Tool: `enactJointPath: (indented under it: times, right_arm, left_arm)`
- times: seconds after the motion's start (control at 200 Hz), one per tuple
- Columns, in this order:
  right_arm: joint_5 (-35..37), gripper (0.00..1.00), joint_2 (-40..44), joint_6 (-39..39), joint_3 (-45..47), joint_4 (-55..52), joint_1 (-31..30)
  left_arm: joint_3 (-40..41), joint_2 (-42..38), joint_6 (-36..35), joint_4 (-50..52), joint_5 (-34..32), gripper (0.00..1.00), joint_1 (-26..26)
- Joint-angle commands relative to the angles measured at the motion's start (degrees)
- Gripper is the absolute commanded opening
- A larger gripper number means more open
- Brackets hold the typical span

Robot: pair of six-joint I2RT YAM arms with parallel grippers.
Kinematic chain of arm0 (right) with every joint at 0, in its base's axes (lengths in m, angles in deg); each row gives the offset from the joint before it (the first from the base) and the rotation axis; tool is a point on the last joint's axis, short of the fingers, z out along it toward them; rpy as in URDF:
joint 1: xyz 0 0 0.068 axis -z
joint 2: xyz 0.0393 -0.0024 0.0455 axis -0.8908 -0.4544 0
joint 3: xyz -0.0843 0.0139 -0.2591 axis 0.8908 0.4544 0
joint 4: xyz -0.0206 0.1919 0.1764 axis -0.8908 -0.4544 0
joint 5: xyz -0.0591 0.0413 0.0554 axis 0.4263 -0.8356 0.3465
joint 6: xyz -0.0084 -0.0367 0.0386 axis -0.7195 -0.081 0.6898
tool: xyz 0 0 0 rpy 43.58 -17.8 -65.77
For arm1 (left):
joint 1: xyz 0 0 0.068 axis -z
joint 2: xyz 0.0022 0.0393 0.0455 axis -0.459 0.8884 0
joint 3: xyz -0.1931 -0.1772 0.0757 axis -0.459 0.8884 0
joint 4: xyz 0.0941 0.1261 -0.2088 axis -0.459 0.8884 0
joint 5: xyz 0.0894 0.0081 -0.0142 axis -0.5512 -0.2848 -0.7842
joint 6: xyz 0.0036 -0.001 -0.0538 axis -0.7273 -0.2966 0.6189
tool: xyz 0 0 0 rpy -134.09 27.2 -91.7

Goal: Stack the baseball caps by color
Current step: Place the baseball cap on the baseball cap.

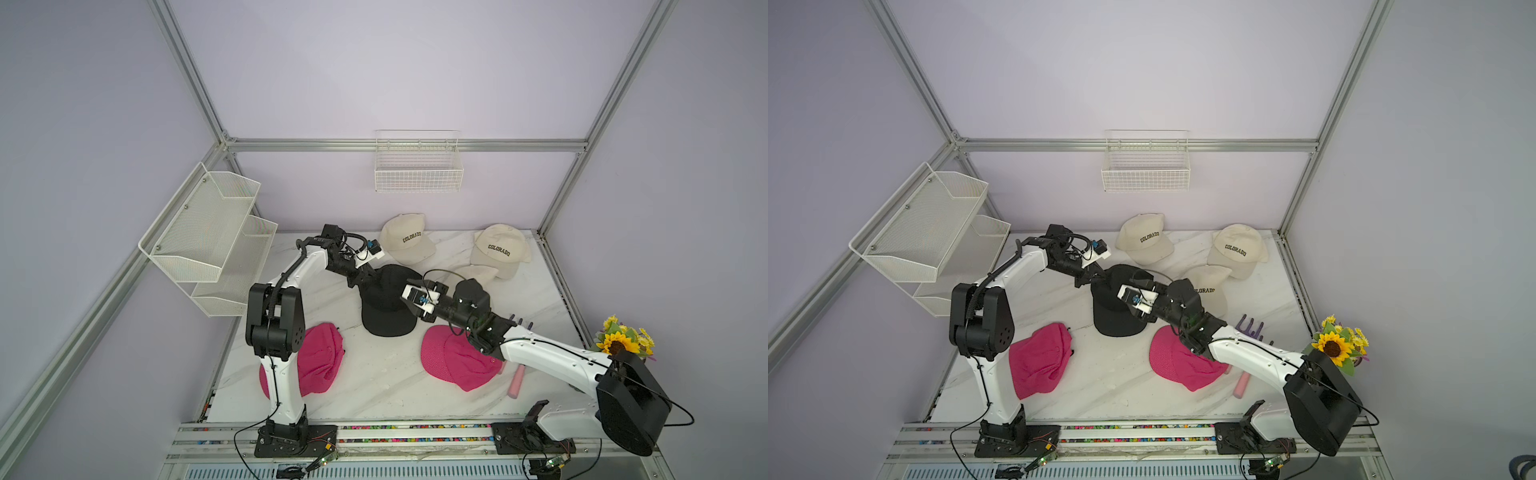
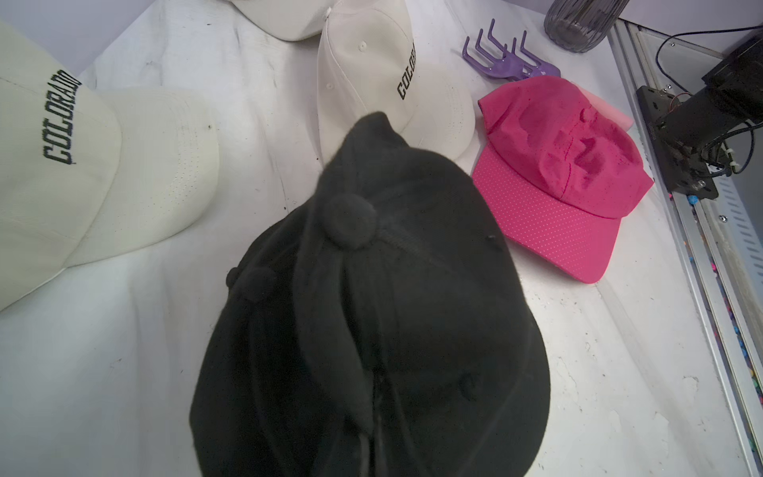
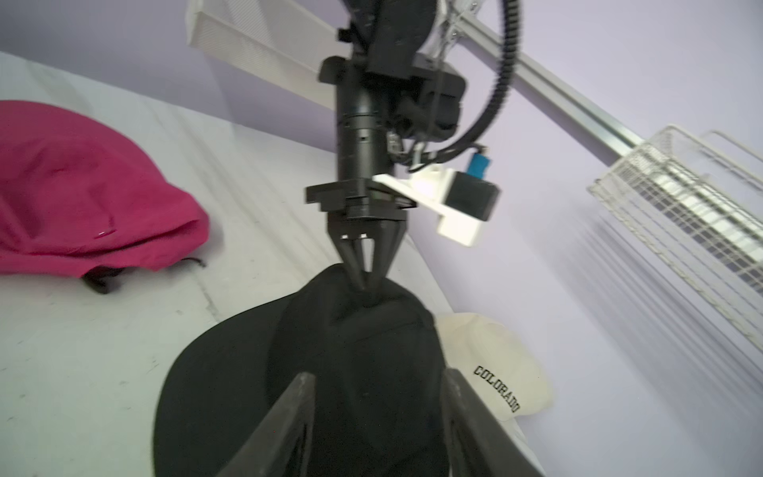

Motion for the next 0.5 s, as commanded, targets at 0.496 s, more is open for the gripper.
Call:
enactJointPath:
  times: [0.496]
  right_arm:
    - [16.3, 0.55, -15.0, -13.3, 6.1, 7.1, -11.5]
  left_arm:
    - [-1.7, 0.8, 0.1, -0.7, -0.2, 0.04, 0.2]
